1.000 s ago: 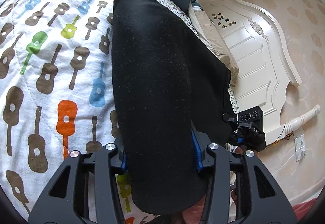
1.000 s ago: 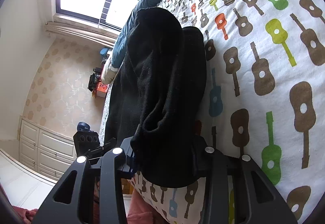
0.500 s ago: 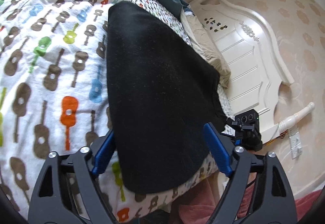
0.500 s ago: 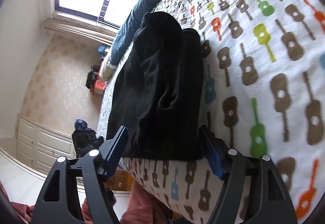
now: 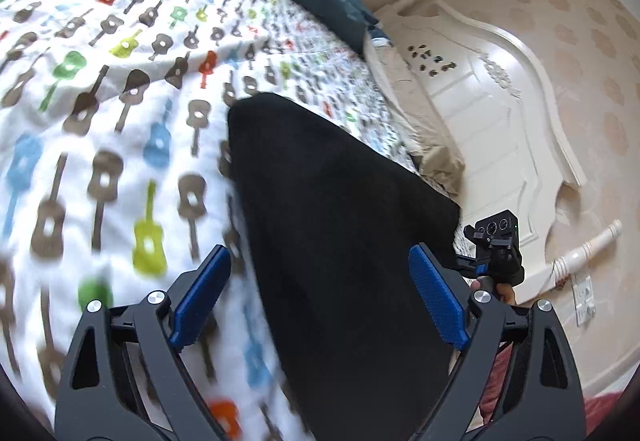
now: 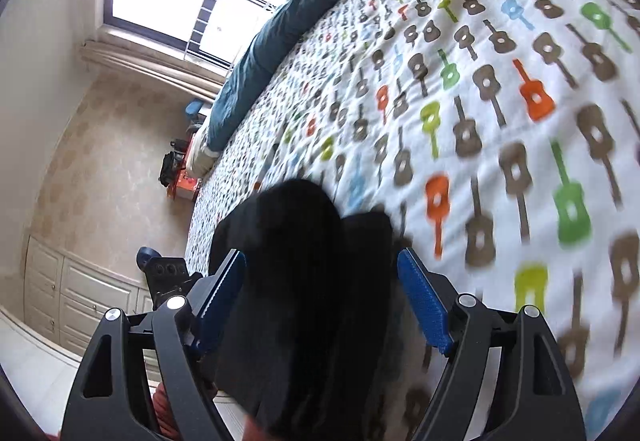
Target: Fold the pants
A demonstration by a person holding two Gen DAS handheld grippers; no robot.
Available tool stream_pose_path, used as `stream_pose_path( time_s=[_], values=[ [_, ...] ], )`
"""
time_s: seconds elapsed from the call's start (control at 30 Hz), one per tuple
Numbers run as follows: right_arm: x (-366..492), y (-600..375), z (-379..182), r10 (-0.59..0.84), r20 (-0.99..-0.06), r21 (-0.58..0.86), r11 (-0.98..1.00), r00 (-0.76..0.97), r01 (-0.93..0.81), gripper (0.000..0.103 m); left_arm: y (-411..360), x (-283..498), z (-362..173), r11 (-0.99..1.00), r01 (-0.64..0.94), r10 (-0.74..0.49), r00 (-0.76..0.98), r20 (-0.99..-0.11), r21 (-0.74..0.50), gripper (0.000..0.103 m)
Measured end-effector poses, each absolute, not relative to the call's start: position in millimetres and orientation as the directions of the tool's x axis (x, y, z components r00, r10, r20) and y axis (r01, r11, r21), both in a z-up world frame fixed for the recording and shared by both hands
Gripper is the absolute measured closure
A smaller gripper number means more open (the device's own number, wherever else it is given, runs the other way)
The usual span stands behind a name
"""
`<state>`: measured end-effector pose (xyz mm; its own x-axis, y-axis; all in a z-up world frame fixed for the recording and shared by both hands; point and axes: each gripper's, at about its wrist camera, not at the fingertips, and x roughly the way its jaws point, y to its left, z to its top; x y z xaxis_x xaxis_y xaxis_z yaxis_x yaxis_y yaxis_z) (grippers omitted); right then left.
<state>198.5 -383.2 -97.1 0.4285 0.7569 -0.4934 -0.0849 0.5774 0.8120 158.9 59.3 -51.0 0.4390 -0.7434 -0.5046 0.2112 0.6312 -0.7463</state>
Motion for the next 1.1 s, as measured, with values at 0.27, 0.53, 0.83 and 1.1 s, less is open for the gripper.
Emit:
stream_pose_path(
  time_s=[0.27, 0.53, 0.83, 1.1],
  values=[
    [228.0, -376.5, -114.7, 0.815, -0.418, 0.868, 0.489, 0.401, -0.088, 0.026, 41.4, 188.3, -51.6, 0.645, 0.255, -0.748, 0.407, -0.525, -0.720, 0.013],
    [232.0, -362.5, -117.0, 0.769, -0.503, 0.814, 0.575, 0.395, -0.082, 0.068, 27.5, 197.2, -53.6, 0.711, 0.264, -0.697, 0.388, -0.603, -0.652, 0.041],
    [229.9, -352.4, -91.2, 0.725, -0.516, 0.766, 0.629, 0.457, -0.133, 0.075, 31.9, 198.7, -34.0, 0.738, 0.273, -0.667, 0.428, -0.609, -0.617, 0.075],
    [249.8, -345.2, -75.1, 0.721, -0.500, 0.763, 0.629, 0.480, -0.150, 0.076, 34.1, 215.8, -25.6, 0.755, 0.250, -0.643, 0.461, -0.611, -0.606, 0.078]
  ],
)
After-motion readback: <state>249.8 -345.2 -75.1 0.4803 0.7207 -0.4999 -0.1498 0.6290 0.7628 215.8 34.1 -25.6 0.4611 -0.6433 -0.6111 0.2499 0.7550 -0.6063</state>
